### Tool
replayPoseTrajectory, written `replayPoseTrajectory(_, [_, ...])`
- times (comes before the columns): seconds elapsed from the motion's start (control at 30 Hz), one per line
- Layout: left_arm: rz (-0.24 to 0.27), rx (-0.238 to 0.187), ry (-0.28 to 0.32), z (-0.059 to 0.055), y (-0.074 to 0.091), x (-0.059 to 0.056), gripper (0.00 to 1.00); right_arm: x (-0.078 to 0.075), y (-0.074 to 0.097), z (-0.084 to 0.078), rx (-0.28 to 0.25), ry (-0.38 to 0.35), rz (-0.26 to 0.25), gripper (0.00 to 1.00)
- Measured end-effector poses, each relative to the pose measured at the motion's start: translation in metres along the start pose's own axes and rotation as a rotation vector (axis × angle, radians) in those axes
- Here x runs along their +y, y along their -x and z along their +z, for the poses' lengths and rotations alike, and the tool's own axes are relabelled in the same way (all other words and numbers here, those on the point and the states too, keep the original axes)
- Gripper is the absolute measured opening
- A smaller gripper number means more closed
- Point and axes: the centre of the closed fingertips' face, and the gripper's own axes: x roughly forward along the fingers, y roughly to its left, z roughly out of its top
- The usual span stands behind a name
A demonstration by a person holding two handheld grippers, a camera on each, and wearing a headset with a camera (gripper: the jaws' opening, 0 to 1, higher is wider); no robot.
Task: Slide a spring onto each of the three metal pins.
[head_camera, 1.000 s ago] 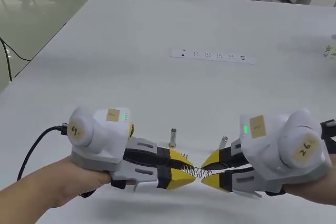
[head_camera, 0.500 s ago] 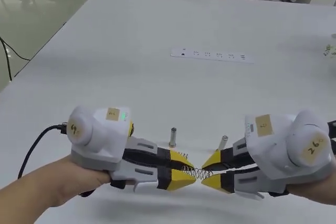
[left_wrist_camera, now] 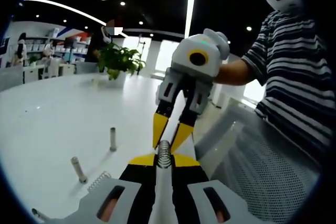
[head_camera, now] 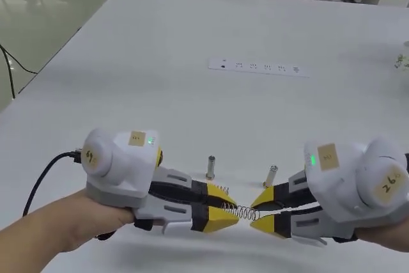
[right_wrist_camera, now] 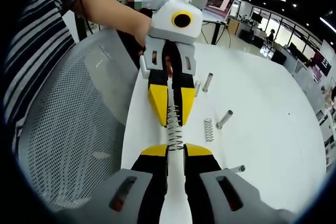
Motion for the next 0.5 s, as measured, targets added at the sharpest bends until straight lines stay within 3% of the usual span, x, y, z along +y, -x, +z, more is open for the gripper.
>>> replayPoseTrajectory(0.3, [0.006, 0.003, 0.007, -0.001, 0.002, 0.002, 0.02, -0.002, 0.008, 0.007, -0.020, 0.052, -0.005, 0.07])
replayPoseTrajectory(0.5, [0.006, 0.015, 0.002, -0.003, 0.001, 0.001, 0.02, -0.005, 0.019, 0.022, -0.053, 0.079, -0.002, 0.07])
